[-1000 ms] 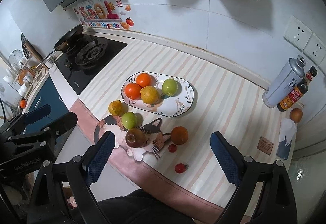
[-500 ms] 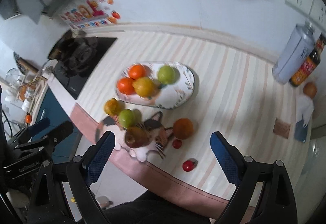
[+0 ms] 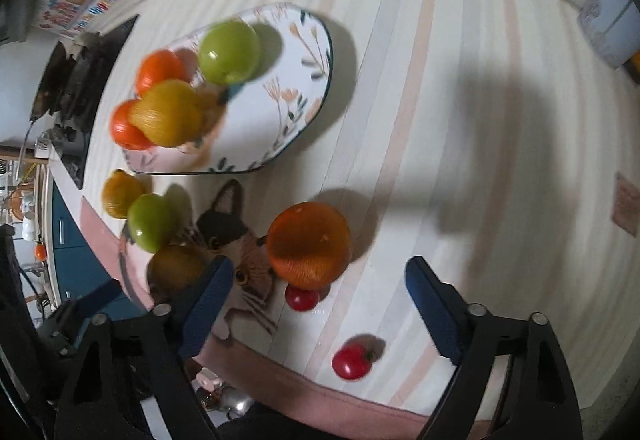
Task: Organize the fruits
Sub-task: 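Grasp the brown apple with the left gripper while the right gripper grasps the orange, then lower both fruits onto the oval plate and open both grippers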
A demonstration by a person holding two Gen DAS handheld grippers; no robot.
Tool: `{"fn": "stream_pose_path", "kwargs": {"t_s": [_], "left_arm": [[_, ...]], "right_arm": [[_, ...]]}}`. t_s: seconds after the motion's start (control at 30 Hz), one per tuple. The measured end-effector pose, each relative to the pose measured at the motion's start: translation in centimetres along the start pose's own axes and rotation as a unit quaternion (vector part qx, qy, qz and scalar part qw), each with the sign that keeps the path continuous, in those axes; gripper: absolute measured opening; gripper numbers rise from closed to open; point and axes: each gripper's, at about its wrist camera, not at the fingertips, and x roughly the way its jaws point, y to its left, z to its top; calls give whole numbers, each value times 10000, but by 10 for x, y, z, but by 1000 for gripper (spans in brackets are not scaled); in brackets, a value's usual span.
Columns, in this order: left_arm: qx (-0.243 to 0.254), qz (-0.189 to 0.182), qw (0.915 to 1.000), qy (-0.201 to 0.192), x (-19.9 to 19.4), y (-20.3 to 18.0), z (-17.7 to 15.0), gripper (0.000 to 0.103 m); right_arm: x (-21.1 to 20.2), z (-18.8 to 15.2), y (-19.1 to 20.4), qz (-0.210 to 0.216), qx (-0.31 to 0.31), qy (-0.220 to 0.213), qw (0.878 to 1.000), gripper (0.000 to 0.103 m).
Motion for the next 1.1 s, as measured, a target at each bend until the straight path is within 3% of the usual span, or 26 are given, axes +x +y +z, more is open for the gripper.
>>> {"fn": "stream_pose_path", "kwargs": {"t_s": [0.07, 0.1, 0.13, 0.17, 0.23, 0.43, 0.6, 0.73, 0.93, 1.1], "left_arm": [[-20, -45, 9999, 113, 13, -1, 3, 102], [-4, -96, 9999, 130, 18, -2, 4, 97], [6, -99, 9999, 121, 21, -3, 4, 83], [15, -105, 9999, 113, 23, -4, 4, 75], [47, 10, 10000, 19, 24, -4, 4, 61], [-1, -151, 9999, -20, 21, -1, -4, 61], [109, -134, 9998, -132, 18, -10, -5, 61], [214, -206, 9993, -219, 3, -32, 9, 61], [72, -682, 9949, -733, -46, -54, 38, 61], [-552, -1119, 9892, -762, -42, -51, 69, 61]], "right_arm": [[16, 5, 1, -37, 8, 111, 9999, 81], [22, 7, 1, -9, 13, 163, 9999, 78], [28, 8, 1, 34, 22, 211, 9998, 67], [31, 8, 3, 146, 21, 246, 9996, 61], [32, 7, 6, 30, -50, 237, 9997, 58], [28, -4, 2, -207, -237, 345, 9989, 58], [42, -5, -6, -40, -96, 465, 9989, 58], [27, 4, -8, 267, 70, 229, 9994, 57], [-11, 60, -6, 934, 200, -138, 9953, 57], [-10, 110, 12, 1056, 166, -118, 9942, 57]]}}
